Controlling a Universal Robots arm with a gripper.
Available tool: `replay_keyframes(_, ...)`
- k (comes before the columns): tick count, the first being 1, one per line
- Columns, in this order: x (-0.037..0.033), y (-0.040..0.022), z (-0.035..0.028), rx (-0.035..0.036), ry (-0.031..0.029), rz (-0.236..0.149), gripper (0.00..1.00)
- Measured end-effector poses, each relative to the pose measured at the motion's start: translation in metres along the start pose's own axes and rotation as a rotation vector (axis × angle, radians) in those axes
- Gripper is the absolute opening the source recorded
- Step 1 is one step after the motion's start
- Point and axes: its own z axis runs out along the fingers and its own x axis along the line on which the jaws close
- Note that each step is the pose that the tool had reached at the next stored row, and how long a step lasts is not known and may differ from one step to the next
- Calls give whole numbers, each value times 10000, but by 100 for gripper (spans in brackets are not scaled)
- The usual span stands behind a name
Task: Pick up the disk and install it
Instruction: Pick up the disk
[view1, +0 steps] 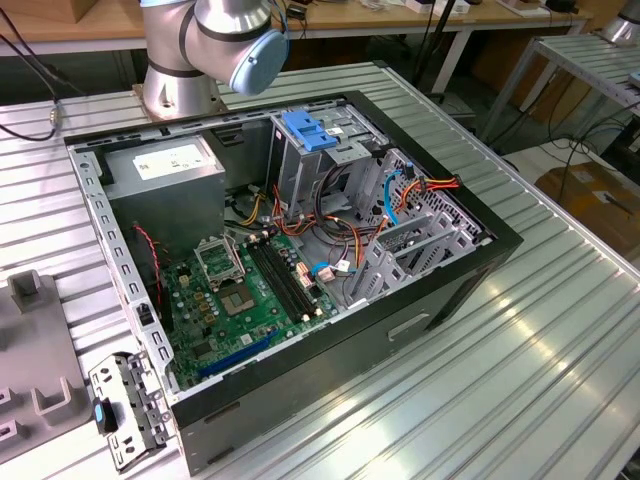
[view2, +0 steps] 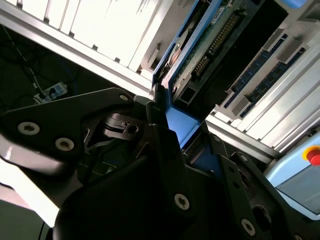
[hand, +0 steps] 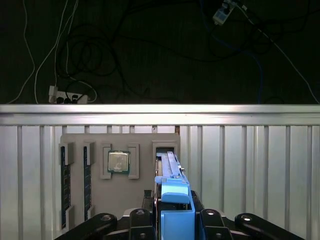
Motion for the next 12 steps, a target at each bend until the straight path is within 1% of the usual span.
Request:
replay_keyframes(6,0,0,-41,0,0,0,37)
replay_keyframes(12,1,0,-98,0,0,0,37)
